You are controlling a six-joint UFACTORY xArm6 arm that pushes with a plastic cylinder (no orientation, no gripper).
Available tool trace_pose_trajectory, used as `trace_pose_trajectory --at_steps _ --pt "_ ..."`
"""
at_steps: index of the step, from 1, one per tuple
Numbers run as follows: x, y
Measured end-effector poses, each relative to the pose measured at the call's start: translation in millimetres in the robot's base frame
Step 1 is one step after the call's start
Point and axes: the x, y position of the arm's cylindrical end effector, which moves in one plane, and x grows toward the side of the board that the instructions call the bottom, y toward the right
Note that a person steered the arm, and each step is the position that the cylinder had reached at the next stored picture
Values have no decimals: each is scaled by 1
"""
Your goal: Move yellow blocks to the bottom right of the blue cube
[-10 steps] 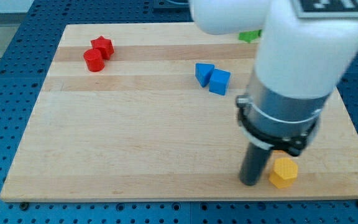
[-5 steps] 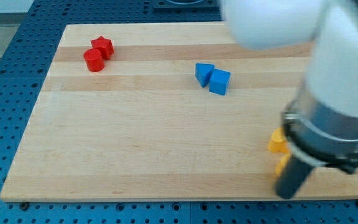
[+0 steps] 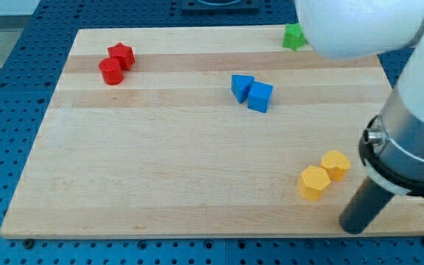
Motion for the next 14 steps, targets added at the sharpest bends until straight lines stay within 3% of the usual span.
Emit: trace_pose_trajectory --at_steps 1,2,5,6,8,9,11,12,13,14 --pt "-8 -63" --pt "-23 -73" --pt "-32 0" --pt "-31 1" --pt "-25 -57" --pt "-45 -45" --pt "-59 37" --pt "-62 40" --pt "-43 41" --pt "-25 79"
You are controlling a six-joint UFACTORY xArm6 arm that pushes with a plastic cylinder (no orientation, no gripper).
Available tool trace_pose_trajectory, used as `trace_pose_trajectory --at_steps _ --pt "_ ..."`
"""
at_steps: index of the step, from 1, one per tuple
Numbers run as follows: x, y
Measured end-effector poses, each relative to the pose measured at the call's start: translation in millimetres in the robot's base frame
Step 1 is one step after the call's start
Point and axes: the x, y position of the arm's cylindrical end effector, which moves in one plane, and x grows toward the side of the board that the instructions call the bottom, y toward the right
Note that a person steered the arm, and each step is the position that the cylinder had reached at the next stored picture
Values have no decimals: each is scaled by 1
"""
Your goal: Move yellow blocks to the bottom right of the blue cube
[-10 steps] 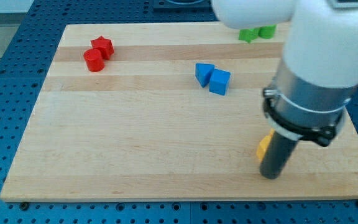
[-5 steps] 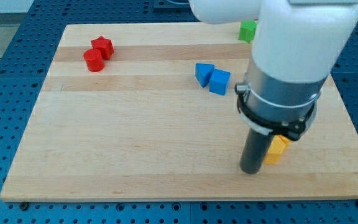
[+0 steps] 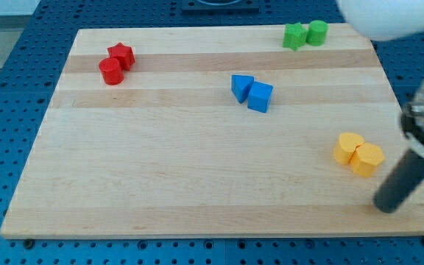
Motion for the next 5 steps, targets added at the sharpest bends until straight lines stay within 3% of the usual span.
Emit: trace_pose_trajectory --at_steps 1,2,5 --pt "-5 39" --pt "-31 40" --pt "-46 -76"
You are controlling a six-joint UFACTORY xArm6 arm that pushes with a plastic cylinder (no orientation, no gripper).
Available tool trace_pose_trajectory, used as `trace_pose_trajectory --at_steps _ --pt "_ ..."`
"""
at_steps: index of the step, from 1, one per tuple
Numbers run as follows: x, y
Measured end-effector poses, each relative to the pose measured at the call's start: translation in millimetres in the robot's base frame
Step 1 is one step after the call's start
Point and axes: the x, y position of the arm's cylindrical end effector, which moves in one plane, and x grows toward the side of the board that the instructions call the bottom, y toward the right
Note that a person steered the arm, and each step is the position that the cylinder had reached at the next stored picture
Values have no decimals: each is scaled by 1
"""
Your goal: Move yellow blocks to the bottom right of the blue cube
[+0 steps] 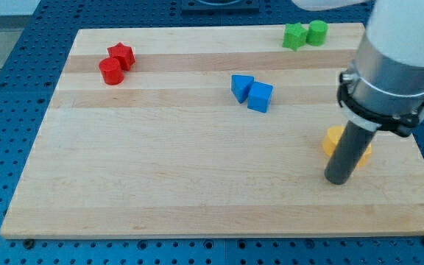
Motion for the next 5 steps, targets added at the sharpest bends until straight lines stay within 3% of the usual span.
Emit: trace_pose_trajectory --at_steps 3,5 --pt "4 103" --pt "-30 71"
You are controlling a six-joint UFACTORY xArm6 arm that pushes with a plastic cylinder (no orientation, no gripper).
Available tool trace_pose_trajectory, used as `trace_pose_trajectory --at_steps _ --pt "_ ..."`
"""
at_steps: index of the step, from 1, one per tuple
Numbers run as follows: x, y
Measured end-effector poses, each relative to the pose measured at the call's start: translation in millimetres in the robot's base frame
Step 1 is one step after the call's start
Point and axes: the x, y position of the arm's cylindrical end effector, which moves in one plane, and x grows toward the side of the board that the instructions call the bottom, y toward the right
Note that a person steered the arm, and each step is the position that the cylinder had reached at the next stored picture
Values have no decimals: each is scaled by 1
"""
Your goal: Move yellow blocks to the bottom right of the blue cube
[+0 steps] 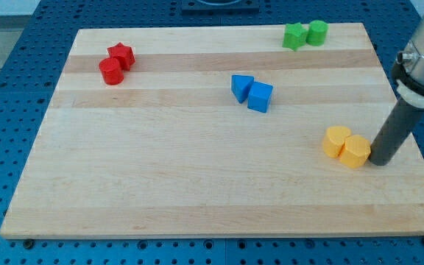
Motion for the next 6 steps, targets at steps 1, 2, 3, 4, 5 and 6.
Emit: trace_pose_trajectory --at_steps 1,2,3,4,5,6 --pt "10 2" --pt "15 -13" --pt "14 -38" --pt "13 -54" --pt "10 -71" --pt "3 -82"
